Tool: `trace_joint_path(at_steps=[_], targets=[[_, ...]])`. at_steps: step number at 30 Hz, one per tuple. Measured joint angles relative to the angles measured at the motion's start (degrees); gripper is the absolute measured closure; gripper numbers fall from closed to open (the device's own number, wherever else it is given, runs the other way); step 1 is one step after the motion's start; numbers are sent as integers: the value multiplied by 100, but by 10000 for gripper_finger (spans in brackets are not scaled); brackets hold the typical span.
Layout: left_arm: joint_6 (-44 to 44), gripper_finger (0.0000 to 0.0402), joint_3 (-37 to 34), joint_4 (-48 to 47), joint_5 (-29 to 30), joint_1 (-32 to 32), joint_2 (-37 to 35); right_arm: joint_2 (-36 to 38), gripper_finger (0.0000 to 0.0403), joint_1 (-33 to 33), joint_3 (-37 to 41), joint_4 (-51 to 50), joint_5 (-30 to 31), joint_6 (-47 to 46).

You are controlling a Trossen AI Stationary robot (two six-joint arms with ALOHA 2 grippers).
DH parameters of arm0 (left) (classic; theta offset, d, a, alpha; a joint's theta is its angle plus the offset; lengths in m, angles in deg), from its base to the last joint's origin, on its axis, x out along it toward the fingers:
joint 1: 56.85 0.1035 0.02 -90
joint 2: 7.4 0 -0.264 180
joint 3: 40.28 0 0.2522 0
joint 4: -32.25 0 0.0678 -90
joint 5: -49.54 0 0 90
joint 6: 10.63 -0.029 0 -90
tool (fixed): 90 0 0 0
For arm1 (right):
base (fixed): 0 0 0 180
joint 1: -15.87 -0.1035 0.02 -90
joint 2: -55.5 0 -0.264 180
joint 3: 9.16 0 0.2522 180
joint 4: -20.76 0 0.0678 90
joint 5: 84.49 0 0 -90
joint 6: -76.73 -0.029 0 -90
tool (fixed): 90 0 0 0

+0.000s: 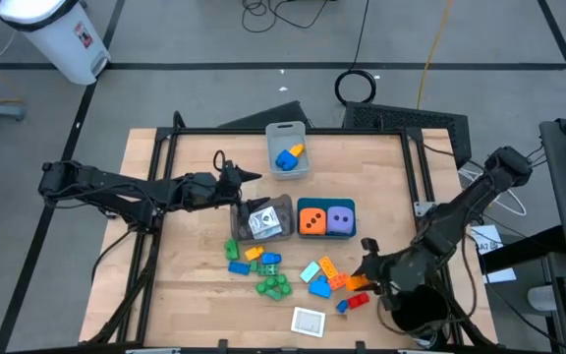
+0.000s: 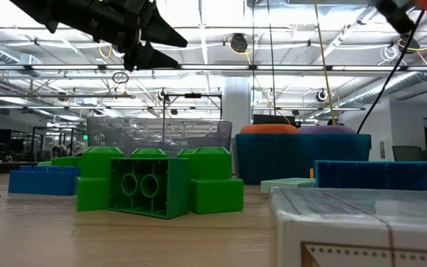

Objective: Pick & Place Toys
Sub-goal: Put the right orange game piece into the gray bin

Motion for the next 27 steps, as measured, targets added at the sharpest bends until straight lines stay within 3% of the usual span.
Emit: trace_joint_path(at_steps=[6, 8, 11, 14, 19, 27], targets=[[1, 36, 1, -1, 0, 0, 0, 66, 273, 138, 0, 1531, 986, 1173], [-1, 37, 1, 0, 0, 0, 0, 68, 273, 385, 0, 1696, 1411, 1107], [-1, 36, 1, 2, 0, 0, 0, 64, 273, 967, 0, 1790, 1524, 1299], [-1, 36, 0, 0, -2, 0, 0, 60, 273, 1739, 0, 1984, 1085, 1644], [-1, 36, 1, 0, -2, 0, 0, -189, 273, 3280, 0, 2753, -296, 2020], [-1, 36, -1, 0, -2, 0, 0, -1170, 273, 5608, -4, 3956, -1971, 2147]])
